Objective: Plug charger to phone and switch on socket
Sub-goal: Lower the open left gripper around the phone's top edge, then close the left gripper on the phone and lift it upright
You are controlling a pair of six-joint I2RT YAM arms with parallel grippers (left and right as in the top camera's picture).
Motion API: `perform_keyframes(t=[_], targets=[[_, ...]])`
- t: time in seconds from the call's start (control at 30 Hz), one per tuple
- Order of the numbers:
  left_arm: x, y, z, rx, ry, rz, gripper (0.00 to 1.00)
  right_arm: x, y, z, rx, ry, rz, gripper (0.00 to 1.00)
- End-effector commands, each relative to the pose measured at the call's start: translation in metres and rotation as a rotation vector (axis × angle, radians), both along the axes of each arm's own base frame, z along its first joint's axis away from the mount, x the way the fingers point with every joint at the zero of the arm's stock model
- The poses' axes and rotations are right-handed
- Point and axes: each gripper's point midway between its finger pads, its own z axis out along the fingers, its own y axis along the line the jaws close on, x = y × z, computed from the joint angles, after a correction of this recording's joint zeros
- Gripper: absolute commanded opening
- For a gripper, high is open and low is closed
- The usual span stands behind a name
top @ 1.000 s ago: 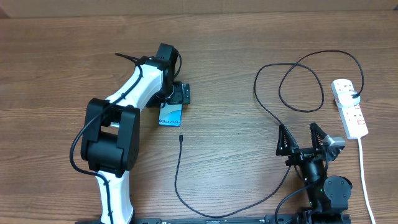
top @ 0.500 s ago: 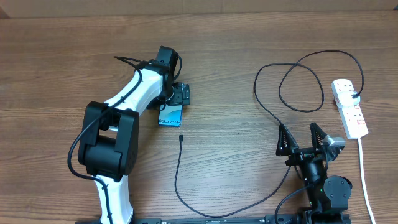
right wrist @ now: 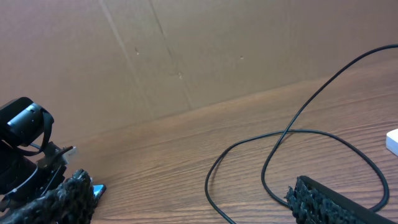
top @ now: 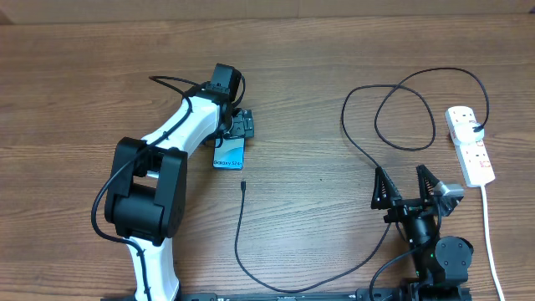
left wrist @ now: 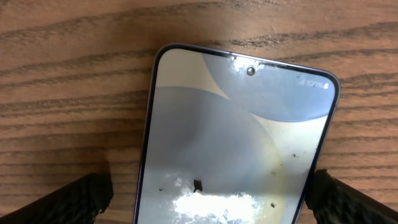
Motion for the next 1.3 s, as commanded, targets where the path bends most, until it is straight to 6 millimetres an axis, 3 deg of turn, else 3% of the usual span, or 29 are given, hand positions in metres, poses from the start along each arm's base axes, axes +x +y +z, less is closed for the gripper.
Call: perform_keyframes(t=[0.0, 0.23, 0.4, 0.6, 1.27], targets=[[-0.032, 0.006, -0.049, 0.006, 0.141, 0.014, 0.97, 0.0, 0.001, -0.002, 0.0, -0.002, 0.003, 1.0], [-0.04, 0.008, -0.05, 0.014, 0.175, 0.015, 0.81, 0.0, 0.001, -0.002, 0.0, -0.002, 0.003, 1.0], [-0.051, 0.006, -0.05, -0.001, 0.222, 0.014, 0.79, 0.0, 0.001, -0.002, 0.0, -0.002, 0.003, 1.0], [-0.068, 0.005, -0.05, -0.013, 0.292, 0.012, 1.0, 0.0, 0.001, -0.002, 0.0, -0.002, 0.003, 1.0], [-0.091, -0.009, -0.048, -0.004, 0.367, -0.027, 1.0, 0.0, 0.001, -0.002, 0.0, -0.002, 0.003, 1.0]])
